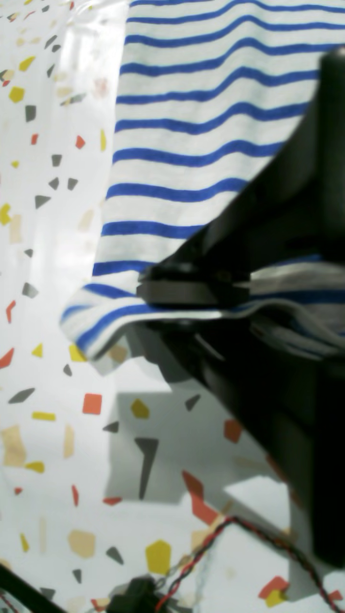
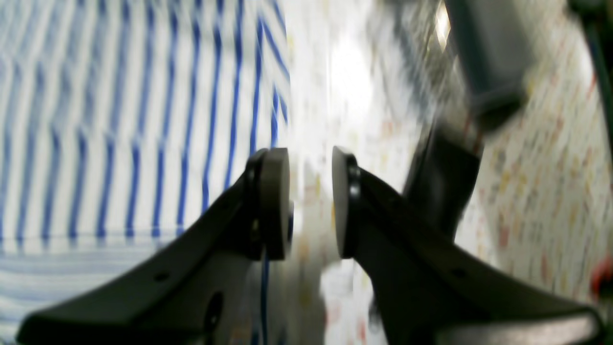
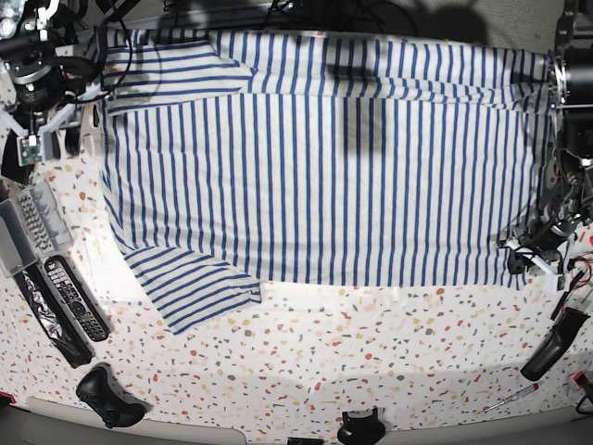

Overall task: Layout the t-shirt on the table in an organized manner, then fold the t-shirt properly
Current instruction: 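Move both grippers to the shirt's side edges and grasp them, then lift the side edges and fold them over toward the hem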

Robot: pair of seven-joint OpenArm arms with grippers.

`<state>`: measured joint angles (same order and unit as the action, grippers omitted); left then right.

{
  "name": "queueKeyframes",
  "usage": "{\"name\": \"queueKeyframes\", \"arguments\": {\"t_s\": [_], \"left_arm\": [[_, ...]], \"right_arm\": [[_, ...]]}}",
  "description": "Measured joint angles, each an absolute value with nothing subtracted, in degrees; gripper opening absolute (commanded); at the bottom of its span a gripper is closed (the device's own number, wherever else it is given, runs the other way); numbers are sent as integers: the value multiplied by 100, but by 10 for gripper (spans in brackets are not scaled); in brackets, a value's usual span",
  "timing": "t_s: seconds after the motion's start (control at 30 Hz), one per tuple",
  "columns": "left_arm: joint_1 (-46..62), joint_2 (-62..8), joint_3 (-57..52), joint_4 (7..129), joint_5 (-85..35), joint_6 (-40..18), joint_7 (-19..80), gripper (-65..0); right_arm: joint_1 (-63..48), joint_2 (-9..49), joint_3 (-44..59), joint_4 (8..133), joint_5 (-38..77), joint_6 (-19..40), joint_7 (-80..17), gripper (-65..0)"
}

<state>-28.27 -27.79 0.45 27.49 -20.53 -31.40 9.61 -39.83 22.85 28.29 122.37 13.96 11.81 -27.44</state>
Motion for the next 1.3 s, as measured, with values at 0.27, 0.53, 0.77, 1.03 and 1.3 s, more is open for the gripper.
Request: {"name": "queueKeyframes", "arguments": {"t_s": [0.27, 0.53, 0.77, 1.03, 1.3], "left_arm": [[-2832, -2781, 45, 2749, -2062, -3131, 1070, -650], [-2838, -2779, 45, 2753, -2075, -3114, 1190, -650], [-2834, -2779, 45, 2753, -2080, -3114, 1186, -650], [-2845, -2777, 45, 2753, -2078, -3118, 1229, -650], [-2845, -2777, 45, 2762, -2108, -3116, 1293, -650]], "right_arm": [[-2904, 2283, 2834, 11813, 1431, 1203, -2816, -493], [-1098, 2281, 2838, 10204, 2023, 1667, -3461, -478], [156, 2729, 2158, 8783, 2451, 1837, -3697, -478], [2012, 2893, 480, 6652, 2449, 2060, -4919, -479], [3210, 2864, -252, 4998, 2410, 2211, -5107, -479]]}}
